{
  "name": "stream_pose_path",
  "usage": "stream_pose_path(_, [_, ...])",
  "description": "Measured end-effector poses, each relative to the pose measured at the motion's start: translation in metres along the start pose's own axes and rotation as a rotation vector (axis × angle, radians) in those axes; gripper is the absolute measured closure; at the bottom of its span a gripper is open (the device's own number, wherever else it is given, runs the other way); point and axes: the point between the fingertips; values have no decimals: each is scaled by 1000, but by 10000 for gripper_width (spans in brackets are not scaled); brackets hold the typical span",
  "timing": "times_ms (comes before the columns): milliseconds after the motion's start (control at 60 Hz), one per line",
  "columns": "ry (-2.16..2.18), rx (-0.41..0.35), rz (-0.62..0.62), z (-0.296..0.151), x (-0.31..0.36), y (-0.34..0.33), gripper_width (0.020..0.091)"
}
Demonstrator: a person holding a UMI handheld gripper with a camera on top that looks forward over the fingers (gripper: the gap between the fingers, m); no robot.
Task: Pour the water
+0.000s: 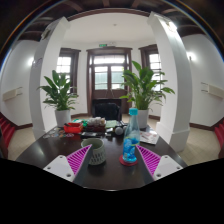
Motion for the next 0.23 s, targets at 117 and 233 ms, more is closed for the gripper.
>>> stream_pose_path(117, [-6,-15,-28,-7,20,-4,245])
stream_pose_path(233, [-17,-35,-40,-17,33,-5,247])
Point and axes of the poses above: the point between the fingertips, and its own axes, seen from behind it with the camera up: x to the left, z down, y forward, the way the camera looks, and after that the axes turned 12 degrees about z, right-handed
